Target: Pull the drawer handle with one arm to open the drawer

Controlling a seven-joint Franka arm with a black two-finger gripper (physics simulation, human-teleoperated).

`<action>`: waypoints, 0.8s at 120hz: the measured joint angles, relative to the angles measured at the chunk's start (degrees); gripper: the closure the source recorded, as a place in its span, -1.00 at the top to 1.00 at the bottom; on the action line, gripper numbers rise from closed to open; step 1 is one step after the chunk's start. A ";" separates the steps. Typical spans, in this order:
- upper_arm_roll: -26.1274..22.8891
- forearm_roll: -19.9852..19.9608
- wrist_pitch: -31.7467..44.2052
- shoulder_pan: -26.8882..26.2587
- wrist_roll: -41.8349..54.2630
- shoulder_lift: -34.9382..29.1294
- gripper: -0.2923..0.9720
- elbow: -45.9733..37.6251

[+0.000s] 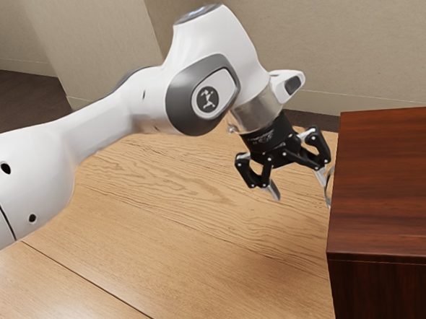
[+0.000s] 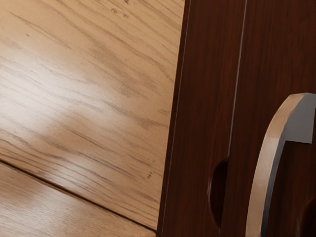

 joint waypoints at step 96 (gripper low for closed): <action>-0.29 -2.77 2.02 -0.03 6.19 -0.49 0.16 -1.78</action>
